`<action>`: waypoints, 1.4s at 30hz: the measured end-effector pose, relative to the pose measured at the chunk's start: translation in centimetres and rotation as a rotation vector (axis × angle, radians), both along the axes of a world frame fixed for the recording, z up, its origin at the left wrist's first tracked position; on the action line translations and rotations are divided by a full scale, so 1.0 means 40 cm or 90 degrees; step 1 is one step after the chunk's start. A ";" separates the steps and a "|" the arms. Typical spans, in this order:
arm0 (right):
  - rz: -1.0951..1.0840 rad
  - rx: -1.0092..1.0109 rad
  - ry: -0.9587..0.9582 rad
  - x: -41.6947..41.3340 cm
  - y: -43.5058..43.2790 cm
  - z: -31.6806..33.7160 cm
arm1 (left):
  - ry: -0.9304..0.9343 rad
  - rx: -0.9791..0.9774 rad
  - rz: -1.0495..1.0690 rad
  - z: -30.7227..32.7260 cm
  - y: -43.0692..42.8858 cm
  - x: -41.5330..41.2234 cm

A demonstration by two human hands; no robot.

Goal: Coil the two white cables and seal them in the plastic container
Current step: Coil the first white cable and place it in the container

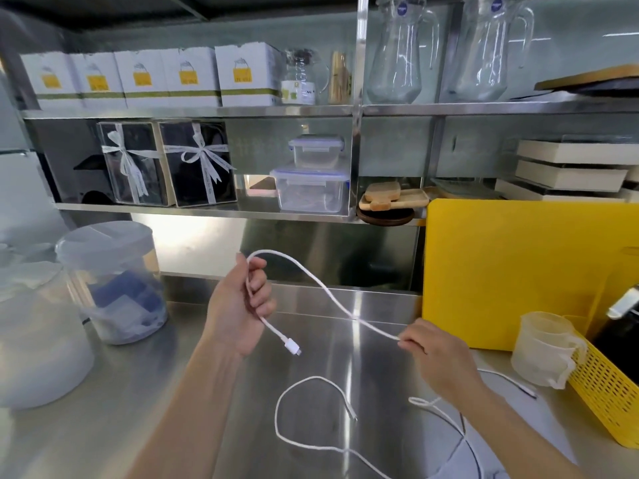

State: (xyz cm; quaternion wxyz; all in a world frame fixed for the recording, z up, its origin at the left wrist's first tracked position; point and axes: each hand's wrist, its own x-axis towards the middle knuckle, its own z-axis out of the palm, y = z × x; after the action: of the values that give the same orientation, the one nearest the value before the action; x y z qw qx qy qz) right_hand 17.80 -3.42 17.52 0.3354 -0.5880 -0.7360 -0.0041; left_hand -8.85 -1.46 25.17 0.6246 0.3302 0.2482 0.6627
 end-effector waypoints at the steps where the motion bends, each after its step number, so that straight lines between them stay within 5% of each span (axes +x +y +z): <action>1: 0.035 0.046 -0.148 -0.003 0.003 0.006 | 0.077 -0.005 0.011 -0.006 -0.002 0.015; 5: 0.238 -0.030 -0.263 -0.059 -0.044 0.104 | 0.396 0.014 0.026 -0.027 -0.025 0.076; 9: 0.252 0.046 -0.206 -0.108 -0.074 0.173 | 0.477 0.012 -0.091 -0.042 -0.054 0.127; 20: 0.028 0.024 0.013 -0.063 -0.032 0.226 | 0.294 0.005 -0.294 -0.064 -0.101 0.146; 28: 0.021 -0.175 0.298 0.017 0.029 0.125 | 0.057 -0.001 -0.301 -0.009 -0.104 0.110; 30: 0.013 -0.183 0.241 0.024 0.027 0.101 | 0.019 0.000 -0.268 0.007 -0.097 0.101; 35: 0.070 -0.138 -0.303 -0.025 -0.026 0.092 | 0.003 0.000 -0.219 0.012 -0.089 0.118; 38: 0.213 -0.198 -0.382 -0.074 -0.076 0.122 | 0.049 -0.004 -0.181 0.005 -0.079 0.119; 42: 0.325 -0.120 -0.404 -0.114 -0.115 0.156 | 0.163 -0.023 -0.161 -0.015 -0.078 0.123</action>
State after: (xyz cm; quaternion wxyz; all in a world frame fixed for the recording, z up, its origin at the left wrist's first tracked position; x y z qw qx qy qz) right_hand 13.24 -8.03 23.76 0.0273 -0.3843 -0.9221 -0.0345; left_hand -3.93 -4.59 24.58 0.6721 0.4291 0.2944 0.5269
